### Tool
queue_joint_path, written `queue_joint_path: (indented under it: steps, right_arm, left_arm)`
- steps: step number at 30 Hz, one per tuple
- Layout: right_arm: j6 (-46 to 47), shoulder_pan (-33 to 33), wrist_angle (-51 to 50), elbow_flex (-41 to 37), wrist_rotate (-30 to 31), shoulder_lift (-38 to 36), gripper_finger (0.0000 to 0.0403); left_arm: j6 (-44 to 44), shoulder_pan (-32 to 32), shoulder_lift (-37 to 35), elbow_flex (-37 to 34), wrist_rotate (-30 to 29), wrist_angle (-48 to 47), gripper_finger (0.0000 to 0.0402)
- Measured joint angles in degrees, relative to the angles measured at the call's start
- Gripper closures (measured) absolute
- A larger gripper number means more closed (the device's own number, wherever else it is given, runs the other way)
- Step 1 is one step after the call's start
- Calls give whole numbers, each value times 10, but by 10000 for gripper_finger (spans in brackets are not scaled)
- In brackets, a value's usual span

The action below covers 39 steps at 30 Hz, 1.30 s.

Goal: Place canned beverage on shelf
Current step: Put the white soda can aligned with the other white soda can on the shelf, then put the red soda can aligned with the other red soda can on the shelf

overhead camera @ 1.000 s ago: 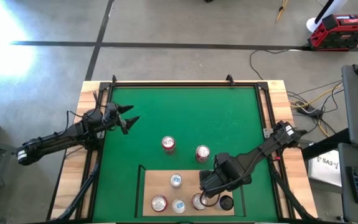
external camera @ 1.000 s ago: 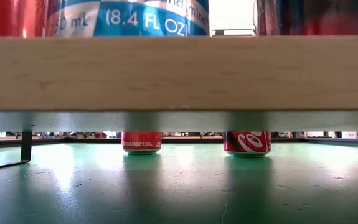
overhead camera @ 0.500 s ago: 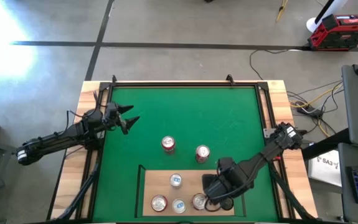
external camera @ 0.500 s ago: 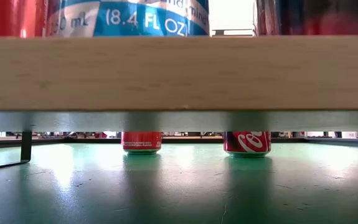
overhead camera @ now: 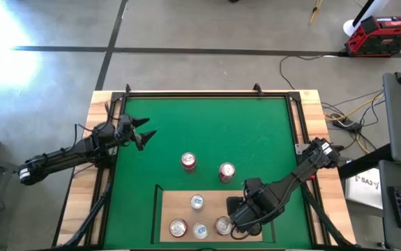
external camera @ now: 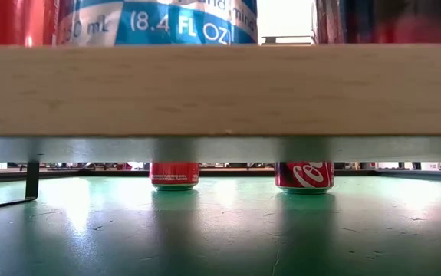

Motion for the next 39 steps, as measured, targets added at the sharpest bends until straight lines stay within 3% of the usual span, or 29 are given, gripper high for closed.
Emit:
queue_joint_path:
  steps: [17,30,39]
  right_arm:
    - [-9,4,6,0,0,0,139]
    - [-26,3,-19,3,2,-3,65]
    - [-74,-5,-38,19,32,-19,44]
  left_arm:
    - [0,0,0,0,0,0,32]
    - [0,0,0,0,0,0,32]
    - [0,0,0,0,0,0,32]
